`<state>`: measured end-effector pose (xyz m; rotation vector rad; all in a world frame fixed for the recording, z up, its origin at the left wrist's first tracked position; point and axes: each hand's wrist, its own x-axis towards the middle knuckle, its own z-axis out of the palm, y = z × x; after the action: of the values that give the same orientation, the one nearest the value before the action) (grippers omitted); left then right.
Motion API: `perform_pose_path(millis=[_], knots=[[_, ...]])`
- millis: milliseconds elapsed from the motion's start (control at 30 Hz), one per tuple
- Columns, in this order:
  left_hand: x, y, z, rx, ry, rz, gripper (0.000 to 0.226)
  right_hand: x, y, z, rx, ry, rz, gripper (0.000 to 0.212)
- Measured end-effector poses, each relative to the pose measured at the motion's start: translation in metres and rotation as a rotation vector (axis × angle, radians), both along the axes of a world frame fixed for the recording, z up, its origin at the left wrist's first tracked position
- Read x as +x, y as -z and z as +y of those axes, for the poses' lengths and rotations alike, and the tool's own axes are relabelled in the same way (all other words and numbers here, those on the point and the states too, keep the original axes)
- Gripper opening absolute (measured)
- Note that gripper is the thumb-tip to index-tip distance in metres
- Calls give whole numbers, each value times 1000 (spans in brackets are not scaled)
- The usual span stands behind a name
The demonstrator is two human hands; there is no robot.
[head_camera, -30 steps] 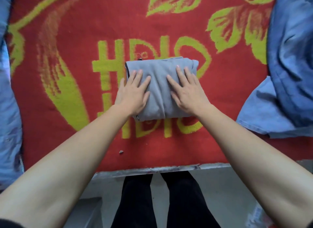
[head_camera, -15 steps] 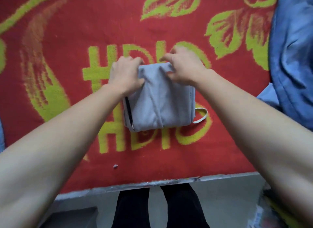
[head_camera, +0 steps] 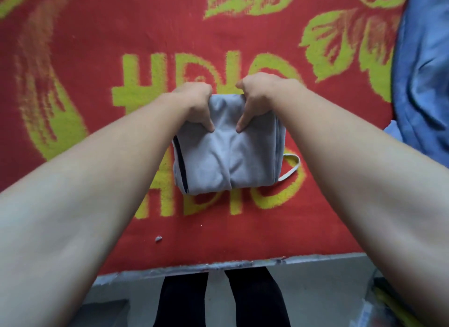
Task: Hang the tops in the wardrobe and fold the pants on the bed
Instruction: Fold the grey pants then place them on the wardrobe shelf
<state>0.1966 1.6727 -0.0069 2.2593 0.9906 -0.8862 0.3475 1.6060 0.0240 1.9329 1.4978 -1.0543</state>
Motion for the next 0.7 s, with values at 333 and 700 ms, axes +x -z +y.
perform_pose_path(millis=[333,700], knots=[[-55,-58,-90,405,114,-96,28,-46,-46,-94,344,-154,-183,27],[-113,-264,-84,645,39,-499,53,-94,-235,-102,889,-245,-354,19]])
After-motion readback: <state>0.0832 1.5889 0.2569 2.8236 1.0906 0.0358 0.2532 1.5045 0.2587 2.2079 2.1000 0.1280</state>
